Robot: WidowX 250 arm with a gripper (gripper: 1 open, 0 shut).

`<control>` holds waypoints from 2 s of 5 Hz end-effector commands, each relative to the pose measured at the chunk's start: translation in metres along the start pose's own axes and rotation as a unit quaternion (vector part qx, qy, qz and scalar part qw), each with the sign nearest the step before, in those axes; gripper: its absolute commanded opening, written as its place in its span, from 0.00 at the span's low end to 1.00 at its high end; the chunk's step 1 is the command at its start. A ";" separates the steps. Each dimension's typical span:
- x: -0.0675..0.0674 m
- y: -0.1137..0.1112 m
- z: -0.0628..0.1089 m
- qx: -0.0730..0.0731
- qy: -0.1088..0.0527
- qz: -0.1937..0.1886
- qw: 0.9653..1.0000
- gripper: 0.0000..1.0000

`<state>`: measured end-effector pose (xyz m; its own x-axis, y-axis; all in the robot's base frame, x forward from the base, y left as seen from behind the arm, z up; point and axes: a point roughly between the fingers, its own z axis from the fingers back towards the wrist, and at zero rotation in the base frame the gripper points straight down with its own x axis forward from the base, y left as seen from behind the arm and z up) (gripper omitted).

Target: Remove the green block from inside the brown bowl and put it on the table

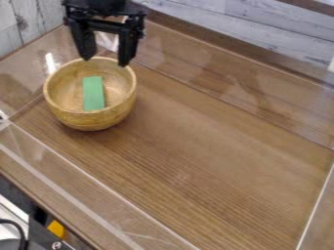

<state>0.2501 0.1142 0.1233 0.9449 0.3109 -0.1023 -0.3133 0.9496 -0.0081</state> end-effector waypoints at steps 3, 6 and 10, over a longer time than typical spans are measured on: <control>0.004 0.019 -0.008 0.001 -0.010 0.035 0.999 1.00; 0.010 0.036 -0.033 -0.010 -0.003 0.057 0.998 1.00; 0.024 0.044 -0.055 -0.026 0.010 0.068 0.997 1.00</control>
<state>0.2477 0.1541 0.0529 0.8842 0.4317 -0.1784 -0.4462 0.8936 -0.0491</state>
